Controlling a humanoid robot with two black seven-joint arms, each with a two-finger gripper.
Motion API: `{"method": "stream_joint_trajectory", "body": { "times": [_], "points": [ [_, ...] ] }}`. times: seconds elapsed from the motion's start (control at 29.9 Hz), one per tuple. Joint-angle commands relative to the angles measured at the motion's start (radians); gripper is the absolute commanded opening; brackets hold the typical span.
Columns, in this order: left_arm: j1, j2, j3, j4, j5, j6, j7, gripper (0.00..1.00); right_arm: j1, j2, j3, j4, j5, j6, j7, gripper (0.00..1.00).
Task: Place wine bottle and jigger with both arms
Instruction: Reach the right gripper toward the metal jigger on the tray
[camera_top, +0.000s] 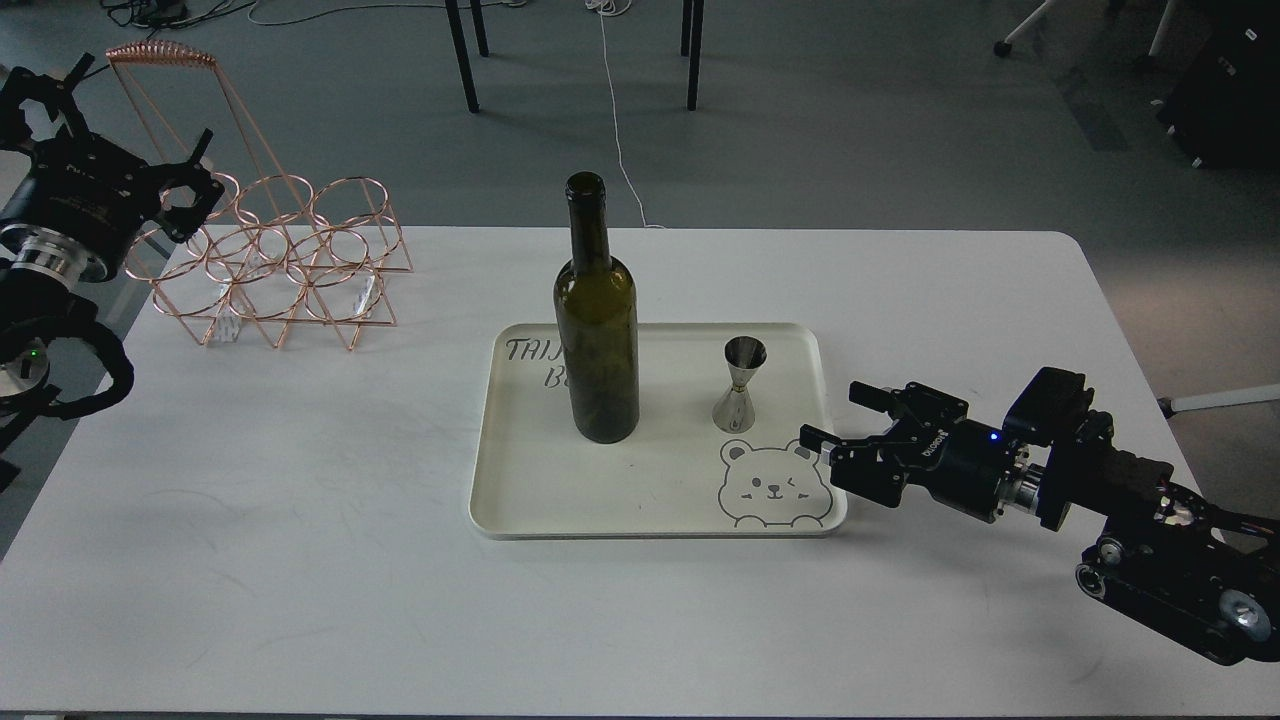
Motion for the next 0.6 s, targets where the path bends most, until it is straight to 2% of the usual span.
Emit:
{"method": "stream_joint_trajectory", "body": {
  "times": [0.0, 0.27, 0.57],
  "points": [
    [-0.001, 0.001, -0.001, 0.001, 0.000, 0.000, 0.000, 0.98, 0.057, 0.092, -0.055, -0.106, -0.022, -0.028, 0.000, 0.87],
    [0.002, 0.004, -0.003, 0.001, -0.002, 0.000, -0.003, 0.98, 0.110, 0.272, -0.103, -0.302, -0.022, -0.064, 0.000, 0.76],
    [0.002, 0.002, -0.004, 0.002, -0.002, 0.000, -0.003, 0.98, 0.141, 0.338, -0.103, -0.364, -0.019, -0.064, 0.000, 0.67]
  ]
}}
